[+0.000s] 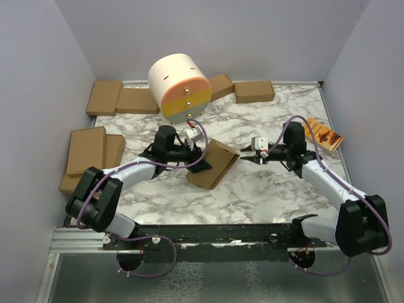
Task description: Fold the paper box
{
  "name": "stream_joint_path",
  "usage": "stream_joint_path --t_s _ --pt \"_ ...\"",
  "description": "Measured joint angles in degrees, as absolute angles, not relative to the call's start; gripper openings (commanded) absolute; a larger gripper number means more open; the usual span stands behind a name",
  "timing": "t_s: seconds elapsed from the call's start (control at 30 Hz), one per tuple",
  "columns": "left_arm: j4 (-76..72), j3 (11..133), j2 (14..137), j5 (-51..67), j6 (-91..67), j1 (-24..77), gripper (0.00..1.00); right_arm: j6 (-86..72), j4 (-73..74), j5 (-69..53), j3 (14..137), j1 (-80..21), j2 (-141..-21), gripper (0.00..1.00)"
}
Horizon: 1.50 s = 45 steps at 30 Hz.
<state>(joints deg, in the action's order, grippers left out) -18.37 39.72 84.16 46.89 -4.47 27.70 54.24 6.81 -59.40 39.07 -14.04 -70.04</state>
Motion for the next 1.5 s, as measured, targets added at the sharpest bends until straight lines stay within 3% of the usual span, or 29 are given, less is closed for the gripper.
stream_joint_path --t_s 0.1,0.2,0.23,0.5,0.67,1.0,1.5 --pt "-18.4 39.7 84.2 46.8 -4.6 27.7 0.24 52.8 9.0 -60.8 40.2 -12.3 -70.0 0.24" --pt "-18.3 39.7 84.1 46.6 -4.6 27.7 0.24 46.8 8.6 -61.3 40.4 -10.5 -70.0 0.02" --pt "-18.3 39.7 84.1 46.4 -4.6 27.7 0.24 42.5 7.9 -61.0 40.4 -9.9 -70.1 0.01" --pt "-18.3 39.8 84.0 45.4 -5.0 27.7 0.24 3.6 -1.8 -48.1 36.5 -8.9 -71.6 0.01" --pt "-18.3 39.8 83.9 44.7 -6.2 27.4 0.24 -11.0 -7.5 -46.9 33.6 -9.0 -78.4 0.01" --pt "-18.5 39.8 83.9 42.6 -9.6 27.2 0.24 -22.4 -19.7 -47.7 32.4 -16.9 -90.1 0.01" --pt "-20.2 39.8 85.1 42.0 -13.9 26.9 0.23 -27.0 -33.9 -53.6 32.5 -18.4 -88.5 0.01"
